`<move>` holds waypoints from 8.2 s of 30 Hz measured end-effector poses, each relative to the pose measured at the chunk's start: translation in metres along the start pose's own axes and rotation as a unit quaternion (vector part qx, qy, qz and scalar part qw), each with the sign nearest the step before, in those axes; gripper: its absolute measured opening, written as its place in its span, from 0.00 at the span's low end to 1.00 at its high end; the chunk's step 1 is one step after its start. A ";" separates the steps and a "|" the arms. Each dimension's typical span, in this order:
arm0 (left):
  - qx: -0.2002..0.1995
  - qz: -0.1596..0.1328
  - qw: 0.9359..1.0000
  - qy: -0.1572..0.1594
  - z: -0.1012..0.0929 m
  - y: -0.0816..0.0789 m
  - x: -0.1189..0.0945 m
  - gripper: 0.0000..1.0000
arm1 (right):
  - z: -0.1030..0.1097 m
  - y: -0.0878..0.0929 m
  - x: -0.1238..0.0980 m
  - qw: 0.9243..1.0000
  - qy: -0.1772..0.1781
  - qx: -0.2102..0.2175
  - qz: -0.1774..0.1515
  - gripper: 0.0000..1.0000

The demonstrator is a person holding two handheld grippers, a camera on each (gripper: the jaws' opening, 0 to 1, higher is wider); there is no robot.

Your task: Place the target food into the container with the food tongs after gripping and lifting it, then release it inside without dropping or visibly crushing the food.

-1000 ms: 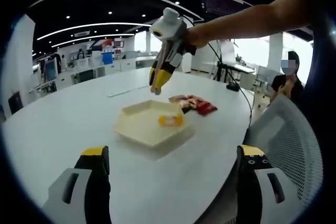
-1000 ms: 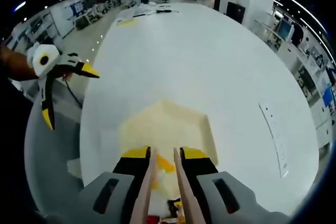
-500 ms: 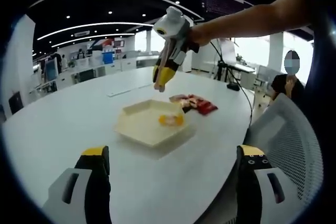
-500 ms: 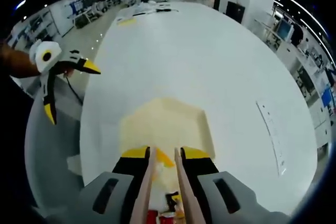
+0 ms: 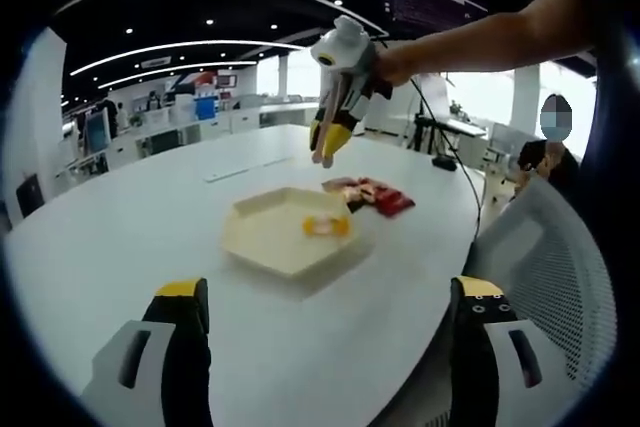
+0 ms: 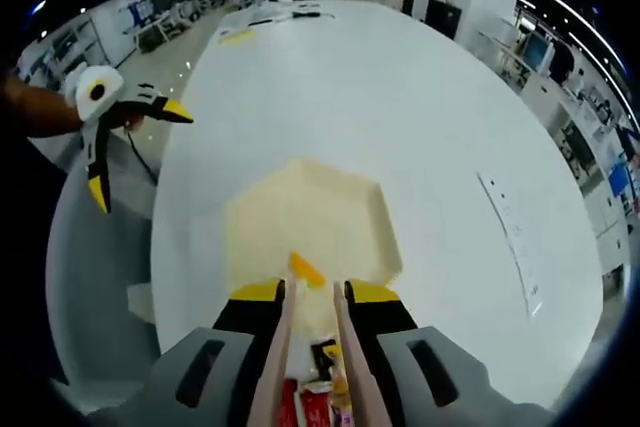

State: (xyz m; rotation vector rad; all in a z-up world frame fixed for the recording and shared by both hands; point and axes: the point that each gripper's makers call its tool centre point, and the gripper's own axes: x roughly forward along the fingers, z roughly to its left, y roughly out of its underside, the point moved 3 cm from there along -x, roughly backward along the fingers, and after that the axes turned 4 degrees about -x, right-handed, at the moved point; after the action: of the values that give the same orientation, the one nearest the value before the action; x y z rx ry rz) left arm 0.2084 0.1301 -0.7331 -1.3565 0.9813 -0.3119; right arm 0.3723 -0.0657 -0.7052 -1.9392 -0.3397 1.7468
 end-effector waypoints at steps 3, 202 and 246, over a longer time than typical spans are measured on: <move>0.000 0.002 1.000 0.002 -0.001 0.001 0.001 0.98 | 0.000 0.007 -0.003 1.000 0.002 0.003 0.001 0.23; -0.021 -0.005 1.000 0.010 -0.003 -0.002 0.002 0.99 | 0.018 0.138 -0.059 0.996 0.034 0.068 0.051 0.22; -0.009 0.001 1.000 0.002 -0.001 0.000 0.001 0.97 | 0.010 0.097 -0.067 0.996 0.033 0.062 0.051 0.22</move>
State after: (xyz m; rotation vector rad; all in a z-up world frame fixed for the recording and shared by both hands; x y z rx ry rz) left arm 0.2083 0.1290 -0.7336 -1.3724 0.9914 -0.3051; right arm 0.3387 -0.1788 -0.6987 -1.9492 -0.1070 1.7187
